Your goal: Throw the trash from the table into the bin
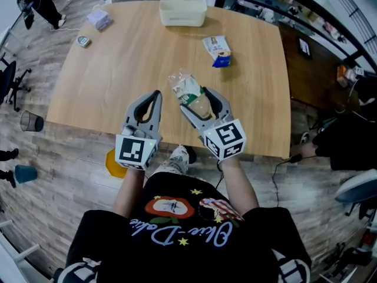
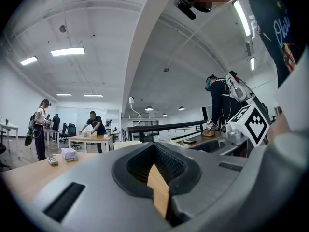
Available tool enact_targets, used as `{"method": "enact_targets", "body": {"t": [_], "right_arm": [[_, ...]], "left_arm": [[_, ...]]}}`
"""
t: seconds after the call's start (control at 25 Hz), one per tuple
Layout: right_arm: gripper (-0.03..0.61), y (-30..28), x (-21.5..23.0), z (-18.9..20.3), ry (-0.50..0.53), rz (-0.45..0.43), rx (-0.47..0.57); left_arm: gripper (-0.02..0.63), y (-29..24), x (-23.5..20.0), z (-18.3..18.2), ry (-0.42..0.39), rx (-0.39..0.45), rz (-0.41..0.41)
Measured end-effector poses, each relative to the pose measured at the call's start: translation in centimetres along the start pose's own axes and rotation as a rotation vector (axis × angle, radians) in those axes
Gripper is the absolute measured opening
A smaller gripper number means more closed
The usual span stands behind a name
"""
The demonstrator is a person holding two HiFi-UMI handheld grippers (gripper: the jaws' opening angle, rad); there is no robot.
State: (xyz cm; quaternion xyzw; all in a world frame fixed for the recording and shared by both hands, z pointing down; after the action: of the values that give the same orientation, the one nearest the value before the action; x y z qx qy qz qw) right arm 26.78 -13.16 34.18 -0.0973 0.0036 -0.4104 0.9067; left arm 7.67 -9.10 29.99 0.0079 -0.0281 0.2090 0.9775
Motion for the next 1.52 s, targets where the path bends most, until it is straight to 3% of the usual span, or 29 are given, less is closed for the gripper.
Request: {"method": "enact_targets", "body": {"t": [0.2, 0.84, 1.32, 1.52], "right_arm": [[0.357, -0.5, -1.9, -0.6, 0.014, -0.051, 0.027], [0.359, -1.8, -5.3, -1.6, -0.02, -0.213, 0.115], [0.359, -5.6, -9.7, -2.3, -0.046, -0.446, 0.17], [0.357, -7.5, -11.4, -2.2, -0.047, -0.515, 0.161]], "left_arm": [[0.011, 2.1, -0.7, 0.0, -0.028, 0.022, -0.029], [0.011, 6.4, -1.6, -0.2, -0.034, -0.031, -0.166], [0.011, 11.7, -4.4, 0.4, -0.012, -0.086, -0.357], [0.011, 12.9, -5.7, 0.5, -0.004, -0.088, -0.4]]}}
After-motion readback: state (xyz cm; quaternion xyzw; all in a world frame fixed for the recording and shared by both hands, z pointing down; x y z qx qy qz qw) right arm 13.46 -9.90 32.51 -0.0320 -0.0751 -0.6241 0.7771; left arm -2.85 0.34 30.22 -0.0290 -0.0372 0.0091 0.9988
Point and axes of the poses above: the fingertips, and each gripper's own axes: y backward along the fingers, x to its right, z out of its underside, the point moved 9 cm from there along y, backward along the fingers
